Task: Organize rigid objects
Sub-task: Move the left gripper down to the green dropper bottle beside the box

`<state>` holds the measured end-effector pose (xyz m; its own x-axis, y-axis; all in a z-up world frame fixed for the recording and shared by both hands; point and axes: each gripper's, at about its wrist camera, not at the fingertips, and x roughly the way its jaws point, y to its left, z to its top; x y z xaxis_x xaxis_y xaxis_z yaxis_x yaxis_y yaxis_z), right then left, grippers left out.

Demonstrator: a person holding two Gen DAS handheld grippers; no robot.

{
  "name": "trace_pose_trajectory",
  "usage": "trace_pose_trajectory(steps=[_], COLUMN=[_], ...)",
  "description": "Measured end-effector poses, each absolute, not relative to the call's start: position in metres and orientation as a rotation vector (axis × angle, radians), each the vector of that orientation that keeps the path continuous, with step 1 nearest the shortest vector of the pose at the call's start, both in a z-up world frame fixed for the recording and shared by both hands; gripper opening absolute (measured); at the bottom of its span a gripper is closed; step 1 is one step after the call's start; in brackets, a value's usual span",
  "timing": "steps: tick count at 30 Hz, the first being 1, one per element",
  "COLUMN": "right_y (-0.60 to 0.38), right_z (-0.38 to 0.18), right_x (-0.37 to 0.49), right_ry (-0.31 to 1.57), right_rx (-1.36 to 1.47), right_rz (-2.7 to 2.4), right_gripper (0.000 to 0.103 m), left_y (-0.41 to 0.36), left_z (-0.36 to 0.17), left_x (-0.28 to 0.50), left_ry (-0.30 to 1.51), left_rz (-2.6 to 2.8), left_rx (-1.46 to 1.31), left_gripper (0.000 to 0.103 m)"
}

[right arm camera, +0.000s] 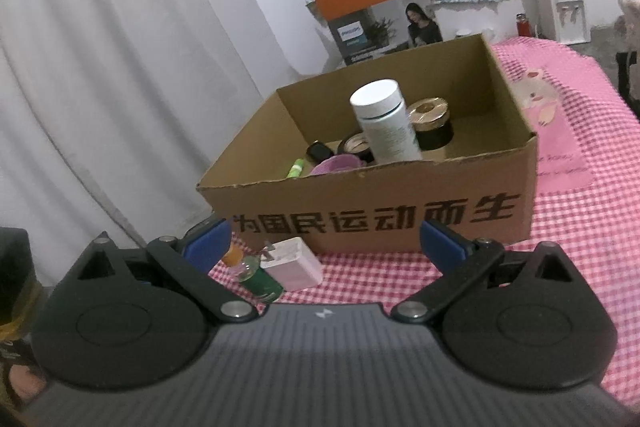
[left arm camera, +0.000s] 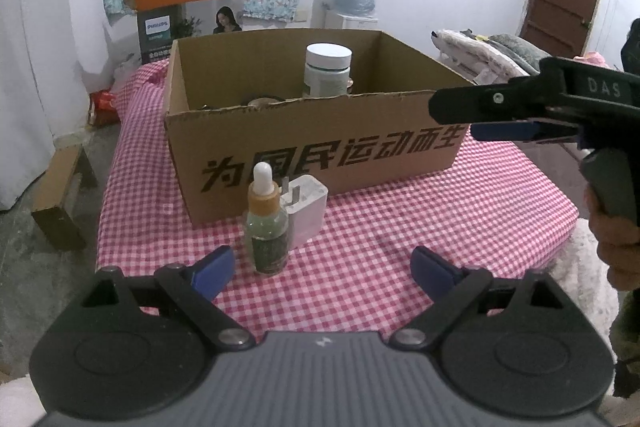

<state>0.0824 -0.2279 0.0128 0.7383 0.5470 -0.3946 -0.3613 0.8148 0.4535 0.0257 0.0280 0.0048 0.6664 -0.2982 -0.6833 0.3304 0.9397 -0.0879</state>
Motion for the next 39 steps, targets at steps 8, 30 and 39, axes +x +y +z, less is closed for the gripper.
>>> trace_pose_trajectory(steps=[8, 30, 39], right_y=[-0.231, -0.191, -0.159], right_z=[-0.001, -0.024, -0.002], right_x=[0.095, 0.133, 0.12], right_ry=[0.579, 0.687, 0.621], right_rx=[0.41, 0.471, 0.319], right_rz=[0.54, 0.67, 0.777], right_gripper=[0.085, 0.05, 0.045], left_y=[0.029, 0.041, 0.039], left_z=[-0.006, -0.042, -0.042], left_x=[0.033, 0.081, 0.069], left_ry=[0.753, 0.779, 0.78], left_rz=[-0.333, -0.31, -0.307], left_rx=[0.037, 0.011, 0.005], left_gripper=[0.092, 0.035, 0.035])
